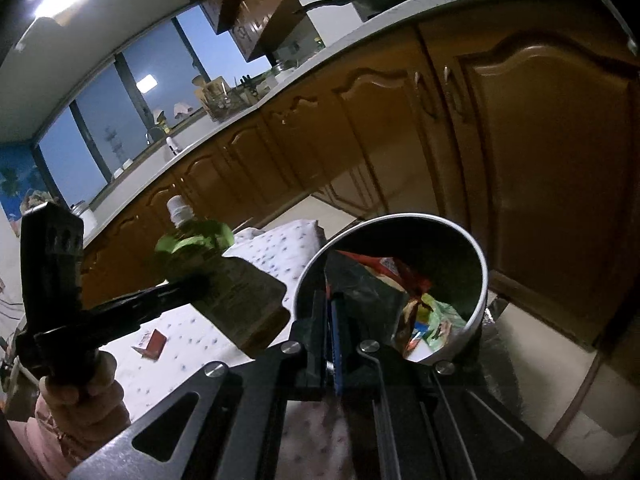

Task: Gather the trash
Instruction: 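Carry the pouch and red bag over the bin and release both inside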

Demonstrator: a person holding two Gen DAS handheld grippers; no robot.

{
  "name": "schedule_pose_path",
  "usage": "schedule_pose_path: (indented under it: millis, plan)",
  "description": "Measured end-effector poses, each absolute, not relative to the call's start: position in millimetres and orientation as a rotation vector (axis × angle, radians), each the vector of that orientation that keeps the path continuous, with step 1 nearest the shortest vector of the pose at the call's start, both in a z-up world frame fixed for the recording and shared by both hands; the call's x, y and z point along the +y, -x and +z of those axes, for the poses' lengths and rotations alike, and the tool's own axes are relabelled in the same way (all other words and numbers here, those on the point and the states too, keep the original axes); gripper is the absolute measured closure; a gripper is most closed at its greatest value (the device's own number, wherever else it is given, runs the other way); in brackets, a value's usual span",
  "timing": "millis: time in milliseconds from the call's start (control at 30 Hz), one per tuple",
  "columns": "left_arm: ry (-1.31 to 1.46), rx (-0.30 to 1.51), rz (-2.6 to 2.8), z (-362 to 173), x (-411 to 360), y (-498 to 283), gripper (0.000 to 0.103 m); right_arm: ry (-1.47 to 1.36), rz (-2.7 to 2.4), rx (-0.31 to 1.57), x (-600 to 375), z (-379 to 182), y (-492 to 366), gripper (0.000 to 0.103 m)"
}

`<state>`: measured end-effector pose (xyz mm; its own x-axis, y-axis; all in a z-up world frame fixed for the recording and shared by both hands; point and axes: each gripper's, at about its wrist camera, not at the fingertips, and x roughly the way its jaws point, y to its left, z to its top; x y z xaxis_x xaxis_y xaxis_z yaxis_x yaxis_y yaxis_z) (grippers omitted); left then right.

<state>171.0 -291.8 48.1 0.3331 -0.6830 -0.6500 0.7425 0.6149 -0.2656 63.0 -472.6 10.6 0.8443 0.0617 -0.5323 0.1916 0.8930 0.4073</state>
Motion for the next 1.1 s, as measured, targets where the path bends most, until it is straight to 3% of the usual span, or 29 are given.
schedule_pose_path:
  millis: [700,867,1000,1033,1067,1100]
  plan:
    - [-0.170,0.903,-0.910,3.8,-365.8,-203.2,0.102,-0.483,-0.083,0.691,-505.0,-16.8,-107.1,0.101]
    - [-0.183,0.920,-0.903,-2.1,-370.7,-204.0,0.101,-0.502,-0.080,0.729,-510.1,-26.0,-114.6,0.095]
    - [-0.177,0.942,-0.902,-3.2,-368.9,-203.2,0.086,-0.527,-0.085,0.732,-514.0,-30.9,-110.9,0.093]
    - [-0.175,0.939,-0.898,-2.7,-367.1,-202.4,0.077,-0.529,-0.086,0.728,-514.1,-29.8,-109.6,0.092]
    - [-0.172,0.934,-0.890,-2.0,-364.1,-201.2,0.069,-0.535,-0.087,0.722,-513.9,-28.5,-108.2,0.088]
    - [-0.167,0.930,-0.887,-1.3,-362.2,-200.1,0.068,-0.545,-0.085,0.713,-513.9,-27.5,-105.1,0.080]
